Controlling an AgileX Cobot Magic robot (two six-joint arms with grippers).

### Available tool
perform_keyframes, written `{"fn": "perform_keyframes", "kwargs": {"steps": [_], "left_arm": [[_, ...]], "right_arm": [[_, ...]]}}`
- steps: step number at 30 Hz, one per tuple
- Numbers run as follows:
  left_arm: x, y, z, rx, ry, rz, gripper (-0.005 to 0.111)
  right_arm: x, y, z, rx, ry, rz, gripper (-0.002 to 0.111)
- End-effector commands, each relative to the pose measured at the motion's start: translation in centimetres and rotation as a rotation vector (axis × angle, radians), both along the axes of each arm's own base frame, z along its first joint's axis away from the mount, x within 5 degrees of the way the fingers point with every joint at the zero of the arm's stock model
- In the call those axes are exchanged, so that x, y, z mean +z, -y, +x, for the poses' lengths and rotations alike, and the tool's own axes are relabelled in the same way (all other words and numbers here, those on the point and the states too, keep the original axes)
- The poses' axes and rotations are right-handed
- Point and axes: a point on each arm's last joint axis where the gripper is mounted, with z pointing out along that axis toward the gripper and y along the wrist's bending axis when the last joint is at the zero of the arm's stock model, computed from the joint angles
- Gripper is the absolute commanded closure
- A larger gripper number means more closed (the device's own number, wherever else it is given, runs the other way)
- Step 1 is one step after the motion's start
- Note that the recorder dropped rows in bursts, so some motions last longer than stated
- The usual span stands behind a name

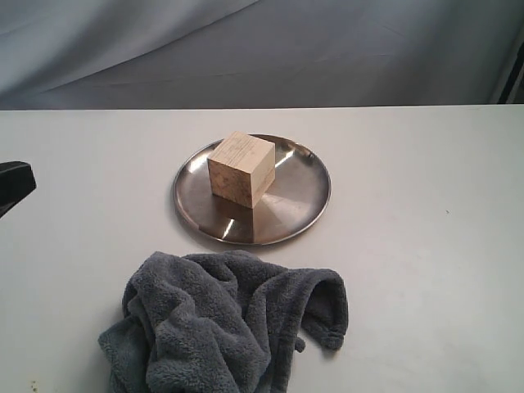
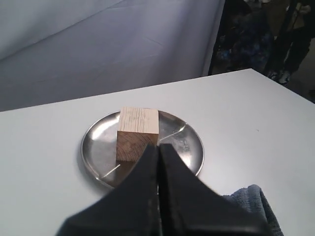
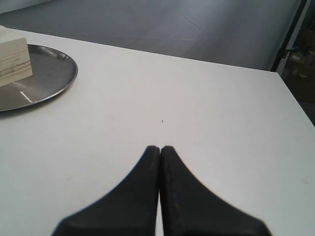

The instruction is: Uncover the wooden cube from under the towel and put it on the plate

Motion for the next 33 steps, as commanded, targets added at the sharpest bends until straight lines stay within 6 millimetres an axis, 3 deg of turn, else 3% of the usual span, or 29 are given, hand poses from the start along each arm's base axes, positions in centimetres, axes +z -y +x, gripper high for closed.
{"fn": "perform_keyframes", "kwargs": {"steps": [1,6,9,16,21,33], "left_arm": [[0.2,-0.3,-0.5,-0.010,0.041,0.026,0.107],[0.0,-0.7,-0.5,-0.020,0.135,0.202,0.107],[-0.5,-2.0,-1.0,0.067,0.155,0.193,0.107],[-2.9,-4.9,-4.7,0.297,0.238,0.130,0.107],[-4.4,-5.8,-6.5,0.442,0.328,0.097,0.107],[-7.5,-6.3,-6.1,0.514,0.261,0.092,0.107]], "right_arm": [[-0.1,0.0,0.0,0.001,0.006,0.002,0.108],[-0.1,0.0,0.0,0.001,0.006,0.002,0.108],[-0.1,0.0,0.0,0.001,0.006,0.002,0.108],[-0.1,0.0,0.0,0.001,0.006,0.002,0.108],[-0.1,0.0,0.0,0.001,0.006,0.002,0.108],[-0.1,0.0,0.0,0.001,0.006,0.002,0.108]]}}
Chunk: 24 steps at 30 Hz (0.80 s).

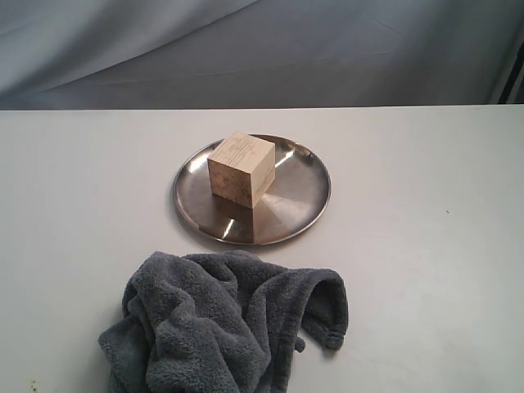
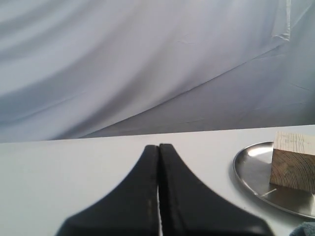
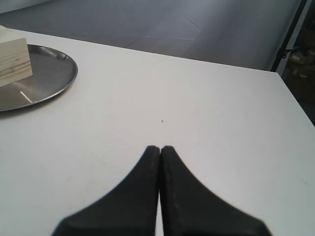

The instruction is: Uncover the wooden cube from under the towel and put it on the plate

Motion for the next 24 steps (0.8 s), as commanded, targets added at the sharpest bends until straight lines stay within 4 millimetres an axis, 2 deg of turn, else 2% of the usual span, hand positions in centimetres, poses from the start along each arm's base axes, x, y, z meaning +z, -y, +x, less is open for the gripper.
{"fn": "perform_keyframes", "kwargs": {"steps": [1,5,10,15,24], "left_arm": [[-1.3,-0.1,0.2,0.016,-0.023,-0.022,0.107],[-1.9,-0.2,0.3,0.018,-0.039,-0.023,0.107],[-1.7,-0.3,0.3,0.032,-0.017,-0.025,0.107],[-1.8,-0.3,0.3,0.037,-0.020,-0.097,0.107],[-2.4,-0.8,0.3,0.098,-0.068,-0.126,0.107]], "right_arm": [[-0.1,0.0,0.0,0.001,0.006,0.002,0.108],[-0.1,0.0,0.0,0.001,0.006,0.002,0.108],[-0.1,0.0,0.0,0.001,0.006,0.002,0.108],[-0.1,0.0,0.0,0.001,0.006,0.002,0.108],[-0.1,0.0,0.0,0.001,0.006,0.002,0.108]]}}
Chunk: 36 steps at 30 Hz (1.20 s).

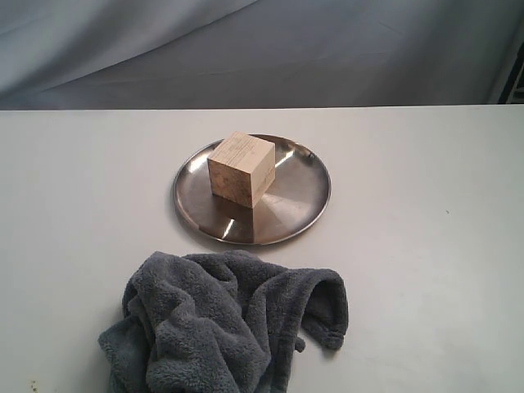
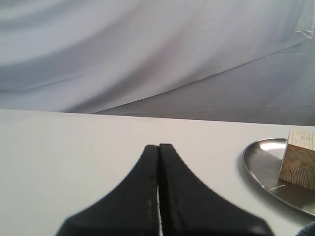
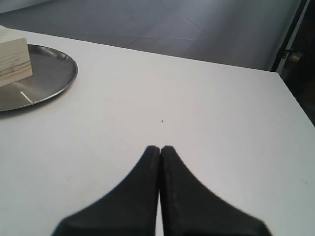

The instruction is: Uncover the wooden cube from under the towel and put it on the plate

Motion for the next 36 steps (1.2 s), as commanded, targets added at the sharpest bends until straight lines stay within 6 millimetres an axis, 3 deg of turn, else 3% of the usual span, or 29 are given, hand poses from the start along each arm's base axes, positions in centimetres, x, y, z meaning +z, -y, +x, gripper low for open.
{"fn": "perform_keyframes", "kwargs": {"steps": [1,7,36], "left_arm": [[-0.41,-0.23,-0.04,0.026,-0.030,0.001,0.107],[-1.21,-0.28,-0.14,0.025,-0.120,0.056,0.107],[-1.26,-0.39,-0.16,0.032,-0.129,0.099,0.107]], "right_arm": [[-0.06,-0.02,-0.02,0.001,0.006,0.002,0.108],[-0.06,-0.02,-0.02,0.001,0.006,0.002,0.108],[-0.06,-0.02,-0.02,0.001,0.006,0.002,0.108]]}}
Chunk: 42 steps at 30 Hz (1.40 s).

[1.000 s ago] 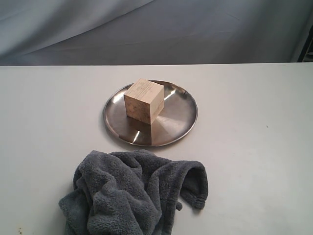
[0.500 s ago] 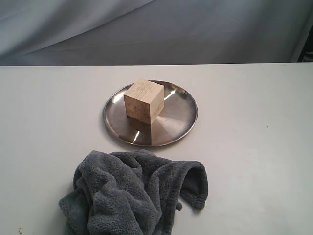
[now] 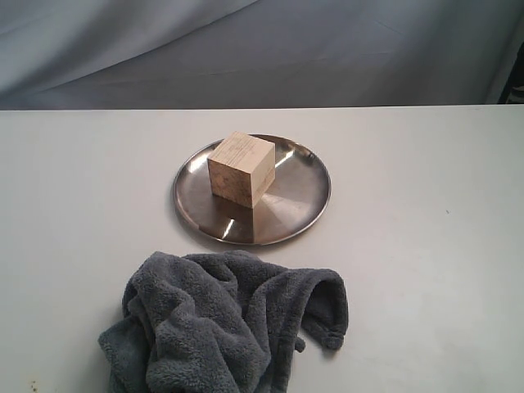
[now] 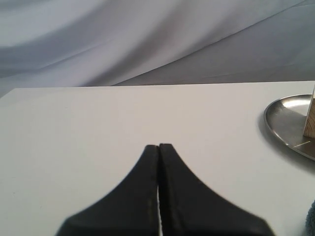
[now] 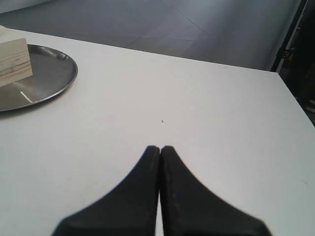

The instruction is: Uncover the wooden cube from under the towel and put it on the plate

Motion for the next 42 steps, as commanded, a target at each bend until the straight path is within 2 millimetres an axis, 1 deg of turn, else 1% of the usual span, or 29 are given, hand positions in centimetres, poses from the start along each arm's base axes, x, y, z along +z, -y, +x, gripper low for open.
{"fn": "perform_keyframes", "kwargs": {"steps": [1,24,33,42], "left_arm": [[-0.19,-0.02,-0.02,0.005,-0.005,-0.011,0.107],[-0.17,0.00,-0.02,0.004,-0.003,-0.013,0.107],[-0.17,0.48,-0.01,-0.083,-0.003,-0.015,0.107],[-0.17,0.49,-0.01,-0.085,-0.003,-0.015,0.107]], "right_arm": [[-0.06,-0.02,-0.02,0.001,0.006,0.002,0.108],[-0.06,-0.02,-0.02,0.001,0.006,0.002,0.108],[-0.06,-0.02,-0.02,0.001,0.006,0.002,0.108],[-0.06,-0.02,-0.02,0.001,0.006,0.002,0.108]]}}
